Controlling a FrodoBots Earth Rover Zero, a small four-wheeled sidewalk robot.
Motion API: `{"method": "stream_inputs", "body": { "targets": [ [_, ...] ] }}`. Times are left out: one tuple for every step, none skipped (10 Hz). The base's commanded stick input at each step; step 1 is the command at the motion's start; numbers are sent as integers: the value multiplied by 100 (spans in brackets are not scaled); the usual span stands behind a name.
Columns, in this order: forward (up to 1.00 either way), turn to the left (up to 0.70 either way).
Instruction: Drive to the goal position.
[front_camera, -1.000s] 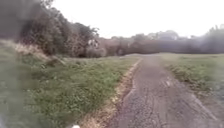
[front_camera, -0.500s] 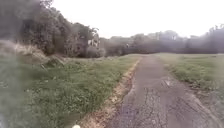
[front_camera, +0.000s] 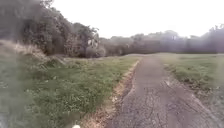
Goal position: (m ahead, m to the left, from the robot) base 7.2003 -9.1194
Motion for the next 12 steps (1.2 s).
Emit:
{"method": "stream_inputs", "body": {
  "targets": [
    [0,-70],
    [0,-70],
    [0,-70],
    [0,-70],
    [0,0],
    [0,0],
    [0,0],
    [0,-23],
    [0,-47],
    [0,-58],
    [0,-67],
    [0,-70]
  ]
}}
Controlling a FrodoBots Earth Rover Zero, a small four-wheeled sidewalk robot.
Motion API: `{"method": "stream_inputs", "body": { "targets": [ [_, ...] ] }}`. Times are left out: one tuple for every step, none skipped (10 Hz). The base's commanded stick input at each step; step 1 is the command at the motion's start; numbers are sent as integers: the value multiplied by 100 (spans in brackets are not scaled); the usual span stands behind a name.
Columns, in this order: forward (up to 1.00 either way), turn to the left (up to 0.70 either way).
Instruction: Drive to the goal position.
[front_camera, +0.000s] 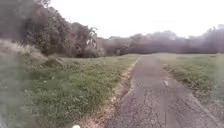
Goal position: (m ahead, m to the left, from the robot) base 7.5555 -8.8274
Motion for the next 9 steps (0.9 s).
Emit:
{"method": "stream_inputs", "body": {
  "targets": [
    [0,-70],
    [0,-69],
    [0,-67],
    [0,0],
    [0,0],
    [0,0],
    [0,0],
    [0,0],
    [0,-30]
  ]
}}
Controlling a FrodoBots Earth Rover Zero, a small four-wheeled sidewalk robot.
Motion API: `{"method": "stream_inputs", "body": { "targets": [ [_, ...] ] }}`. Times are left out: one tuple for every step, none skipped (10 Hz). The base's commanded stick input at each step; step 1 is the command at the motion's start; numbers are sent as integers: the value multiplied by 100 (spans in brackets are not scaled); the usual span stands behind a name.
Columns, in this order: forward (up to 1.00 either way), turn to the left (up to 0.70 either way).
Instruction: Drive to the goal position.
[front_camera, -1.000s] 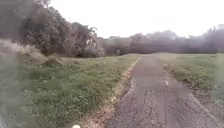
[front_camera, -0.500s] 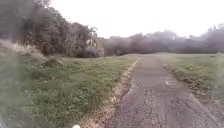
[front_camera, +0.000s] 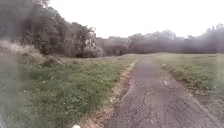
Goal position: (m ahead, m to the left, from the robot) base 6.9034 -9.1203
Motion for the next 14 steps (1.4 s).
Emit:
{"method": "stream_inputs", "body": {
  "targets": [
    [0,-58],
    [0,-70],
    [0,-70],
    [0,-70],
    [0,-70],
    [0,-70],
    [0,-70],
    [0,-70],
    [0,-70],
    [0,-70],
    [0,-70],
    [0,-70],
    [0,-70],
    [0,-70]
  ]
}}
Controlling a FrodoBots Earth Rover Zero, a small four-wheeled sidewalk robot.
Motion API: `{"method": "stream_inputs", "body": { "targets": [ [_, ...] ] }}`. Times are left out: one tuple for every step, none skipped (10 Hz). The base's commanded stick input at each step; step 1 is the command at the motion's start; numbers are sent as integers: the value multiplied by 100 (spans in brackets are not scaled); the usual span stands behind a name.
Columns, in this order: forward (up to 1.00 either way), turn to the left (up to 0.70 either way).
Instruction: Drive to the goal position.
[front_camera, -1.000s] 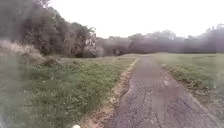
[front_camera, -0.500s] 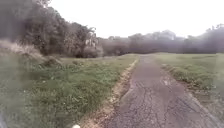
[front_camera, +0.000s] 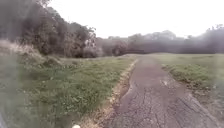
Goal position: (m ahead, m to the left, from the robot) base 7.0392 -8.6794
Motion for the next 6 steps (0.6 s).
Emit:
{"method": "stream_inputs", "body": {
  "targets": [
    [0,-70],
    [0,-70],
    [0,-70],
    [0,-70],
    [0,-70],
    [0,-70]
  ]
}}
